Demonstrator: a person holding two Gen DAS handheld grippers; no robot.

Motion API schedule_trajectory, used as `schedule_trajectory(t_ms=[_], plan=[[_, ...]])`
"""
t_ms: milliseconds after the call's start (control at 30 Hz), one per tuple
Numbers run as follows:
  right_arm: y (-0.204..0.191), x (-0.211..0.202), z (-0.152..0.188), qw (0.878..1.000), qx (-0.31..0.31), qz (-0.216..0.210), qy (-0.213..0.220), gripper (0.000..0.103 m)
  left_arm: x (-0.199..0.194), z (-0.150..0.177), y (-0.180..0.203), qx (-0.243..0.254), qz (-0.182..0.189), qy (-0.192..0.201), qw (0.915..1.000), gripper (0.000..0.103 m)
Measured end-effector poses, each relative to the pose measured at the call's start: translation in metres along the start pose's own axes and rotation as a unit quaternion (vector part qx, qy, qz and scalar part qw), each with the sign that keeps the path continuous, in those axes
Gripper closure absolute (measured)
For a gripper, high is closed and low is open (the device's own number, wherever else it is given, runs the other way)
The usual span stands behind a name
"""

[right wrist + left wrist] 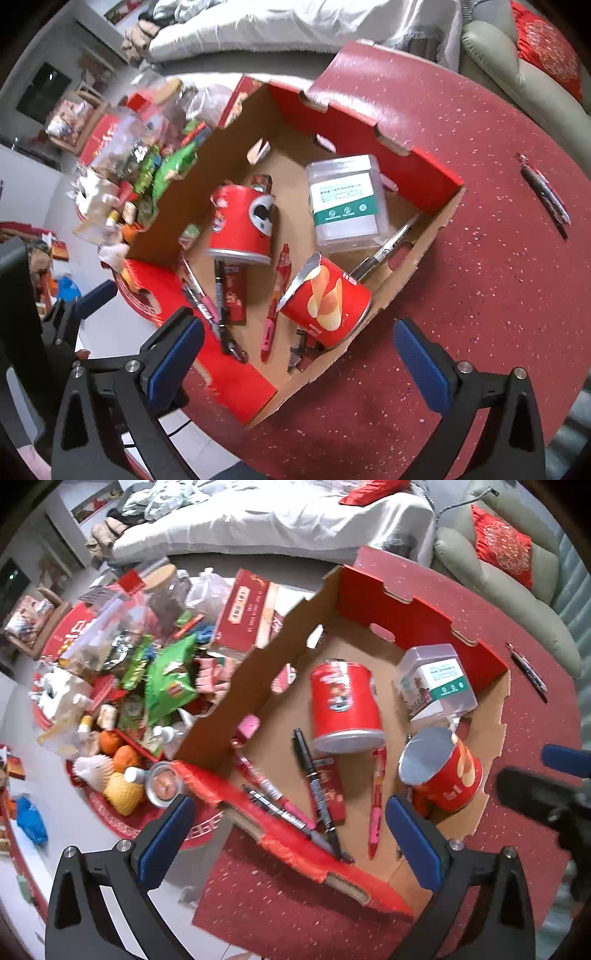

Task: Organize rigid objects

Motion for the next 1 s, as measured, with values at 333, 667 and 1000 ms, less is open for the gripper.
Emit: schedule_trajectory(t_ms=[333,667,1000], plan=[[0.006,-0.052,0.021,0.999,-0.001,0.042,0.019,0.0,-0.03,0.008,-0.028,-0.02,0.006,-0.013,0.9997,0.0],[-0.02,-0.049,0.032,0.999,-0.021,0.035,-0.002,0.0,-0.044,0.015,-0.039,-0.038,0.003,-0.011,0.9992,0.0],[-0.03,-0.049,0.031,0.999,-0.029,0.041,-0.005,0.0,-0.05,0.013,-0.047,-0.065,0.023,-0.007,0.9976,0.0]])
Point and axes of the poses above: each gripper's, at about its wrist camera, not at the fingertips, and x roughly the way its jaws point, y to its right, z to its underside, the point moved 7 cm from there along x, roughly the way its jaws point, and after that the axes turned 12 degrees about -x, right-handed, at the moved point
